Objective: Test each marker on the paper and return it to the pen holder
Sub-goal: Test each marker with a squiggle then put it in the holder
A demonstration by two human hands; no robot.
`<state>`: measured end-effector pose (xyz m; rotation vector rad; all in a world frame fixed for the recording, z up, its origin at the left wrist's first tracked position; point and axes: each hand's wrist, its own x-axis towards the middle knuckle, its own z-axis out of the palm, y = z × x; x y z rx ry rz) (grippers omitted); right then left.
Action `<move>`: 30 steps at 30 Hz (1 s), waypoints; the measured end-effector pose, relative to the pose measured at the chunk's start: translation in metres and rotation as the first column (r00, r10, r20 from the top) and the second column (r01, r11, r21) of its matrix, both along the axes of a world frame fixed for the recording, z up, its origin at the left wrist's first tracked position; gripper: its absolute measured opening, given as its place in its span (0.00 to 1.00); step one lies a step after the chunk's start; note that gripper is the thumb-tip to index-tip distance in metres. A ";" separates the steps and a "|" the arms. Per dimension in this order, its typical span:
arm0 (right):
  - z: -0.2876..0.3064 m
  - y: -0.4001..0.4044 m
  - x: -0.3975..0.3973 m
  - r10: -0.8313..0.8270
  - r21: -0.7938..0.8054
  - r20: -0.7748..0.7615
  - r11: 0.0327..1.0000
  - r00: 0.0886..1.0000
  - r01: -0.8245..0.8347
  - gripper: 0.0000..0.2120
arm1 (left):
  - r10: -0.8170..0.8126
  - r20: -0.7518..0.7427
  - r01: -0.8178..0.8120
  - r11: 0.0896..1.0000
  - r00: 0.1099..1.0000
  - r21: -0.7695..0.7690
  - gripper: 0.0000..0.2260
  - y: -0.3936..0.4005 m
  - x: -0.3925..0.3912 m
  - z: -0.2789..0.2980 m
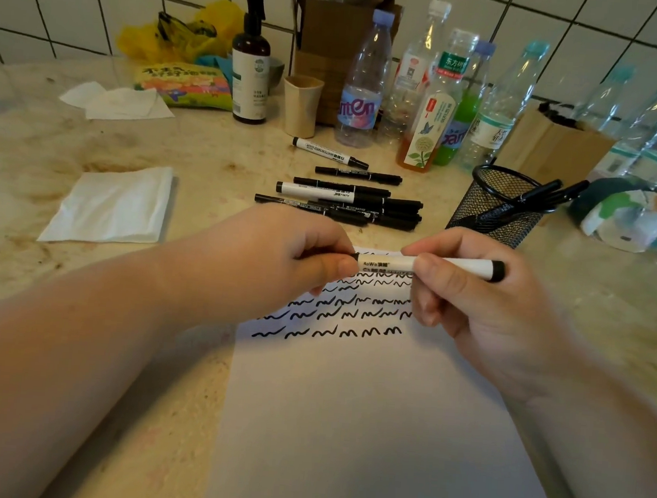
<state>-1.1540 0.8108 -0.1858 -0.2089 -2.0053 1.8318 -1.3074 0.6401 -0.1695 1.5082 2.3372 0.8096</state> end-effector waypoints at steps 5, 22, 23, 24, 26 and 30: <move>0.008 0.008 0.005 -0.236 0.031 -0.102 0.970 0.966 0.240 0.03 | 0.058 -0.100 -0.064 0.996 0.993 -0.067 0.12 0.000 -0.005 -0.004; 0.048 0.033 0.008 -0.782 0.355 -0.167 0.521 0.601 0.776 0.07 | 0.021 -0.104 -0.031 0.995 0.994 -0.095 0.09 -0.007 -0.007 -0.010; 0.050 0.033 0.008 -0.781 0.383 -0.156 0.517 0.605 0.766 0.08 | 0.022 -0.105 -0.032 0.995 0.994 -0.097 0.09 -0.006 -0.007 -0.010; 0.053 0.034 0.007 -0.778 0.409 -0.145 0.515 0.611 0.753 0.08 | 0.021 -0.107 -0.032 0.995 0.994 -0.099 0.09 -0.006 -0.007 -0.010; 0.057 0.036 0.005 -0.772 0.437 -0.123 0.522 0.623 0.733 0.08 | 0.023 -0.110 -0.034 0.994 0.994 -0.099 0.09 -0.006 -0.007 -0.010; 0.060 0.044 0.001 -0.780 0.412 -0.130 0.519 0.612 0.749 0.10 | 0.035 -0.113 -0.046 0.995 0.993 -0.092 0.10 -0.007 -0.007 -0.010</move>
